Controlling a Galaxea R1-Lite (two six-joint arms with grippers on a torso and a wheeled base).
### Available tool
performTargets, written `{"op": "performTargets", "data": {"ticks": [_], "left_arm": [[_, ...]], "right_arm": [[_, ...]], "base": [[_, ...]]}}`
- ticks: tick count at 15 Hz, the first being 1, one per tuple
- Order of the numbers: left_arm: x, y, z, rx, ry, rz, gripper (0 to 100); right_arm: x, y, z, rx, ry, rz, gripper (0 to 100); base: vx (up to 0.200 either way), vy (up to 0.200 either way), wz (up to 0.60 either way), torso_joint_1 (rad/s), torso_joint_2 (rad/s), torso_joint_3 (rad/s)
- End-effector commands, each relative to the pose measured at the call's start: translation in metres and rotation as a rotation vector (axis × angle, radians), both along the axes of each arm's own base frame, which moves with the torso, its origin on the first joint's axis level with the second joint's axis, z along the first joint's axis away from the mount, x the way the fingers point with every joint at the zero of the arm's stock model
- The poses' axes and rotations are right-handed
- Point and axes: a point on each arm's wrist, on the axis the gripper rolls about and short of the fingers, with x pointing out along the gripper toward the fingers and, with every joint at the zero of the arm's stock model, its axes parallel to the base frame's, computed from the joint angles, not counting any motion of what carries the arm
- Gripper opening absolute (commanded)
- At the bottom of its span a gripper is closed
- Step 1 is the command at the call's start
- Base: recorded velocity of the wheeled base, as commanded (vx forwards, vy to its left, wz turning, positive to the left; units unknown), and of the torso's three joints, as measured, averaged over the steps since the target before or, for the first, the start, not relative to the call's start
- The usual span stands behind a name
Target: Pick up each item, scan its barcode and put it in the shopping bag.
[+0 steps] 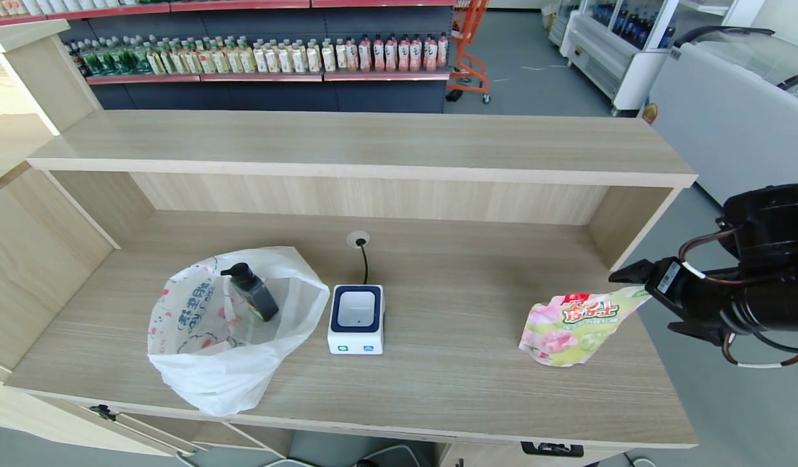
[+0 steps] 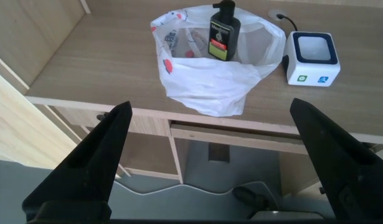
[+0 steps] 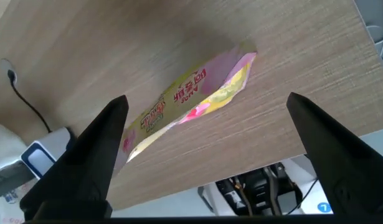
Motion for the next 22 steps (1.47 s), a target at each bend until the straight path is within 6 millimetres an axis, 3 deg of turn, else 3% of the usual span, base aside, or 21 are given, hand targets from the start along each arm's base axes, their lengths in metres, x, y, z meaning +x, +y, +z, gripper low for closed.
{"op": "performTargets", "data": {"ticks": [1, 6, 9, 10, 14, 17, 19, 22], "left_arm": [[0.0, 0.0, 0.0, 0.0, -0.001, 0.0, 100], [0.0, 0.0, 0.0, 0.0, -0.001, 0.0, 100], [0.0, 0.0, 0.0, 0.0, -0.001, 0.0, 100], [0.0, 0.0, 0.0, 0.0, -0.001, 0.0, 100], [0.0, 0.0, 0.0, 0.0, -0.001, 0.0, 100], [0.0, 0.0, 0.0, 0.0, -0.001, 0.0, 100], [0.0, 0.0, 0.0, 0.0, -0.001, 0.0, 100], [0.0, 0.0, 0.0, 0.0, -0.001, 0.0, 100]], "right_arm": [[0.022, 0.012, -0.028, -0.012, 0.073, 0.035, 100], [0.041, 0.029, -0.064, -0.093, 0.149, 0.058, 100], [0.05, 0.032, -0.074, -0.145, 0.143, 0.108, 100], [0.051, 0.033, -0.074, -0.153, 0.132, 0.117, 0], [0.05, 0.032, -0.085, -0.262, 0.147, 0.209, 0], [0.048, 0.032, -0.082, -0.325, 0.131, 0.245, 0], [0.045, 0.029, -0.058, -0.37, 0.017, 0.265, 0], [0.011, 0.016, 0.015, -0.337, -0.267, 0.345, 0]], "base": [[0.0, 0.0, 0.0, 0.0, 0.0, 0.0], [0.0, 0.0, 0.0, 0.0, 0.0, 0.0], [0.0, 0.0, 0.0, 0.0, 0.0, 0.0], [0.0, 0.0, 0.0, 0.0, 0.0, 0.0], [0.0, 0.0, 0.0, 0.0, 0.0, 0.0], [0.0, 0.0, 0.0, 0.0, 0.0, 0.0], [0.0, 0.0, 0.0, 0.0, 0.0, 0.0], [0.0, 0.0, 0.0, 0.0, 0.0, 0.0]]}}
